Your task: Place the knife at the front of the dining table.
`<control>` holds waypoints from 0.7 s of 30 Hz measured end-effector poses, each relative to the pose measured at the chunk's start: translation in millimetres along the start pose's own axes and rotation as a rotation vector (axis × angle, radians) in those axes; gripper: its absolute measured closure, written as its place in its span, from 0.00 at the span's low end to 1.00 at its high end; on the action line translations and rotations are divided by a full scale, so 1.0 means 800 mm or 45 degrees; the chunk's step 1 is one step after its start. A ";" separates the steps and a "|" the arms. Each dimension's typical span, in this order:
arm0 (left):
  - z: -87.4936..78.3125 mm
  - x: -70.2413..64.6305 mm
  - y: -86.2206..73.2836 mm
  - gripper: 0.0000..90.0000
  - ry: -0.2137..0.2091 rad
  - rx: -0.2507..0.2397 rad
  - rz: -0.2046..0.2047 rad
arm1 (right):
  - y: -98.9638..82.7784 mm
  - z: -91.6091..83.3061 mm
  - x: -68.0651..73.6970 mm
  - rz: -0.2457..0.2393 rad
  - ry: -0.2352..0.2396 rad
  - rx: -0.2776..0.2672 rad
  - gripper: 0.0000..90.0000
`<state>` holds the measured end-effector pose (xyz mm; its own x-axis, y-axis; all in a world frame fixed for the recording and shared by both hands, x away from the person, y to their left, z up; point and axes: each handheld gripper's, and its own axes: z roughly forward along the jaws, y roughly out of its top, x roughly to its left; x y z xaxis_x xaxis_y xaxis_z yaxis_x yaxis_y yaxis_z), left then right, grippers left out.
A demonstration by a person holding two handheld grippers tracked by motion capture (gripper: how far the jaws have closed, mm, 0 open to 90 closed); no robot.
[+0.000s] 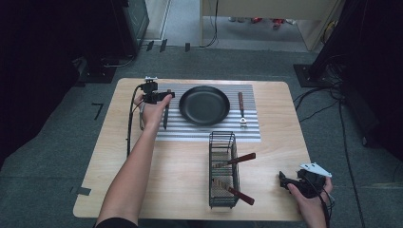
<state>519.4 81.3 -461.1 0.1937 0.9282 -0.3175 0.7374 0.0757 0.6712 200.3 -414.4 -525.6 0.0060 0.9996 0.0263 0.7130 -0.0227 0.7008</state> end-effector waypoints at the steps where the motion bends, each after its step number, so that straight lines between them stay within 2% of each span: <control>1: -0.005 -0.001 -0.002 0.17 -0.003 0.004 0.011 | 0.000 0.000 0.000 0.001 0.000 0.000 0.00; 4: -0.022 0.000 -0.008 0.11 -0.009 -0.012 0.037 | 0.000 0.000 0.000 0.000 0.000 0.000 0.00; 6: -0.033 0.001 -0.013 0.07 0.008 -0.025 0.057 | 0.000 0.000 0.000 0.000 0.000 0.000 0.00; 8: -0.047 0.003 -0.020 0.07 -0.040 -0.042 0.062 | 0.000 0.000 0.000 0.000 0.000 0.000 0.00; 12: -0.069 0.006 -0.034 0.04 -0.066 -0.058 0.086 | 0.000 0.000 0.000 -0.001 0.000 0.000 0.00; 17: -0.095 0.009 -0.055 0.04 -0.062 -0.081 0.137 | 0.000 0.000 0.000 0.000 -0.001 0.001 0.00; 19: -0.104 0.013 -0.065 0.04 -0.075 -0.084 0.153 | 0.000 0.000 0.000 0.000 -0.001 0.001 0.00; 21: -0.115 0.018 -0.076 0.04 -0.058 -0.077 0.165 | 0.000 0.000 0.000 -0.001 0.000 0.001 0.00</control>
<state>417.9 123.3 -445.1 0.3150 0.9142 -0.2550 0.6642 -0.0204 0.7473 200.3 -414.4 -525.6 0.0058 0.9997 0.0256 0.7133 -0.0221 0.7005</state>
